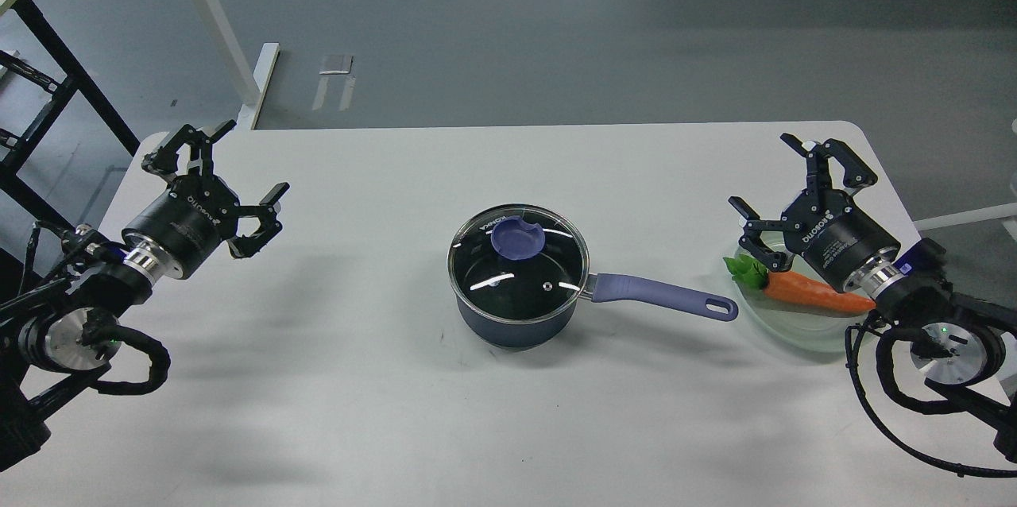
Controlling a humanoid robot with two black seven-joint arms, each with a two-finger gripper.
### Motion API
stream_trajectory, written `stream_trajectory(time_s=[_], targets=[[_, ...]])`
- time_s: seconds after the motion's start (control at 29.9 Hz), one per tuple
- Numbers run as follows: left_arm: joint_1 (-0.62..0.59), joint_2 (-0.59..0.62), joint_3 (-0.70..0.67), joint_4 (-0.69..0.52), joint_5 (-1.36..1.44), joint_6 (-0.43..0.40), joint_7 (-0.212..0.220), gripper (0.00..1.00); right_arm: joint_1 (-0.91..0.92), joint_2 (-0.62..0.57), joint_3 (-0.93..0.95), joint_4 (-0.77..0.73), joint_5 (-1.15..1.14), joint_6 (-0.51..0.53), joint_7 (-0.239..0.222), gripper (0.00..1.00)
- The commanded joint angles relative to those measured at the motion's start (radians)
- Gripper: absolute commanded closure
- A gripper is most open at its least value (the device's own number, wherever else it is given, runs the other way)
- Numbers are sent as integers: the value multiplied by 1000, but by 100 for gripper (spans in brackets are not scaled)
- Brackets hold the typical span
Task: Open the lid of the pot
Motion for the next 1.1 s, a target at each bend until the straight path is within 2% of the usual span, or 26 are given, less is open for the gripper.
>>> stream_trajectory(time_s=[0.0, 0.27, 0.47, 0.5, 0.6, 0.74, 0.9, 1.07], targets=[[0, -3, 0, 2, 0, 0, 0, 1, -2, -2, -1, 1, -2, -1, 0, 0], [-9, 9, 14, 18, 5, -14, 7, 1, 1, -17, 4, 4, -12, -12, 0, 0], [-46, 4, 11, 106, 28, -9, 12, 1, 38, -105, 7, 38, -78, -10, 0, 0], [-92, -2, 14, 123, 82, -9, 1, 1, 67, -137, 7, 53, -126, -10, 0, 0], [-123, -3, 15, 118, 166, -3, -11, 1, 132, -206, 4, 90, -230, -9, 0, 0], [-131, -3, 18, 114, 212, 5, -121, 1, 248, -261, 2, 119, -454, -9, 0, 0], [-138, -5, 17, 100, 270, 18, -121, 1, 365, -267, 1, 153, -863, -7, 0, 0], [-146, 0, 17, 60, 272, 21, -121, 1, 417, -275, -17, 287, -1273, -7, 0, 0]])
